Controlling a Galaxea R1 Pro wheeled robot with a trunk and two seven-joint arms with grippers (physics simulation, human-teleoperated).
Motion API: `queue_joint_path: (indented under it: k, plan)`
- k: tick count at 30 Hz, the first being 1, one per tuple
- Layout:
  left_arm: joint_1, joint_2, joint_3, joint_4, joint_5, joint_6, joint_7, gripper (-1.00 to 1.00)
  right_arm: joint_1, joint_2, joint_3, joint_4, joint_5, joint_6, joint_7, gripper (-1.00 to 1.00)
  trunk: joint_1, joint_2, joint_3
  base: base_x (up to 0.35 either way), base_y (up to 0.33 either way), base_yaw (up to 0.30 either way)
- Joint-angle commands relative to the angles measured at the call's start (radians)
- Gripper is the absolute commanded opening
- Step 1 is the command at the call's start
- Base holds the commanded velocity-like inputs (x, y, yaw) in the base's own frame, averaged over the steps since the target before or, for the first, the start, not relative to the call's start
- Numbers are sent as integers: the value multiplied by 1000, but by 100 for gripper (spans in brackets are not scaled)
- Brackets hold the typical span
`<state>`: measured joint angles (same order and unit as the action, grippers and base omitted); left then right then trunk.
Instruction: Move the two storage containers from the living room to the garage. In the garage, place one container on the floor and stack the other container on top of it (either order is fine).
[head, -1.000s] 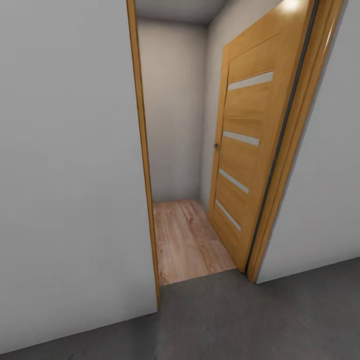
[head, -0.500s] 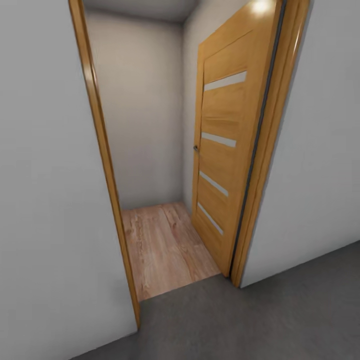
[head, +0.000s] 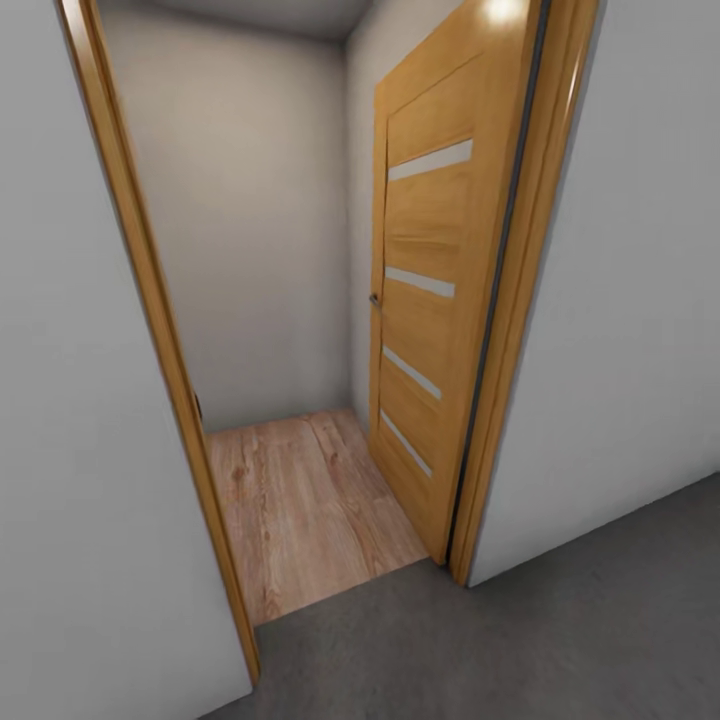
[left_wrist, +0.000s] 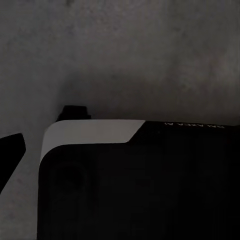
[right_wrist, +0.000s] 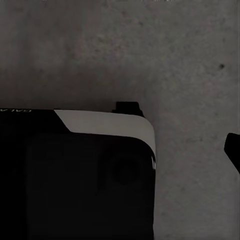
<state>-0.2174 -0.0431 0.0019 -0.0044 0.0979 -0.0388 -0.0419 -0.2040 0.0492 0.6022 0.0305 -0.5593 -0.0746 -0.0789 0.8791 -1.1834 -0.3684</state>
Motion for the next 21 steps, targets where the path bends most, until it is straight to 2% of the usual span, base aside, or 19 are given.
queue_joint_path:
  k: [1, 9, 11, 13, 17, 21]
  plan:
    - [0, 1, 0, 1, 11, -4, -4, 100, 0, 0, 8, 3, -8, -6, -1, 100, 0, -1, -1, 119, -5, 0]
    - [1, 8, 0, 1, 12, -4, -3, 100, 1, -3, 7, 3, -8, -8, -1, 100, 0, -1, -1, 33, -1, 0]
    - [2, 15, 0, 2, 12, -2, -1, 100, 1, -3, 7, 3, -8, -8, -1, 100, 0, -1, -1, 3, 0, 0]
    - [24, 33, 0, 1, 12, -5, 1, 100, 1, -3, 7, 3, -8, -7, -4, 100, 0, -1, -1, 1, 0, 0]
    - [27, 33, 0, 1, 11, -4, 2, 100, 1, -5, 8, 3, -8, -6, -4, 100, 0, -1, -1, 32, 0, 0]
    - [27, 30, -3, 1, 9, -2, 2, 100, 1, -7, 8, 3, -8, -5, -4, 100, 0, -1, -1, 221, 0, 0]
